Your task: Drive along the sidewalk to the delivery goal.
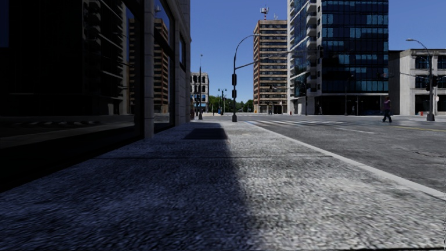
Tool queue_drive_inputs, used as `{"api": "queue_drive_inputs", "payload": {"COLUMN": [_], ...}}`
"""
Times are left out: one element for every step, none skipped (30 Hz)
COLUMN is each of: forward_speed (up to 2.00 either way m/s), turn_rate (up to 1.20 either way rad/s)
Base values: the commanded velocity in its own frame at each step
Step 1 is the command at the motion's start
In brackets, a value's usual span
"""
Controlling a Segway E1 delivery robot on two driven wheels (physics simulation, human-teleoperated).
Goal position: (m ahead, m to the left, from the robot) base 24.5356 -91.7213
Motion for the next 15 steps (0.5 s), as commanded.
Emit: {"api": "queue_drive_inputs", "payload": {"forward_speed": [2.0, 2.0, 2.0, 2.0, 2.0, 2.0, 2.0, 2.0, 2.0, 2.0, 2.0, 2.0, 2.0, 2.0, 2.0], "turn_rate": [0.0, 0.0, 0.0, 0.0, 0.0, 0.0, 0.0, 0.0, 0.0, 0.0, 0.0, 0.0, 0.0, 0.0, 0.0]}}
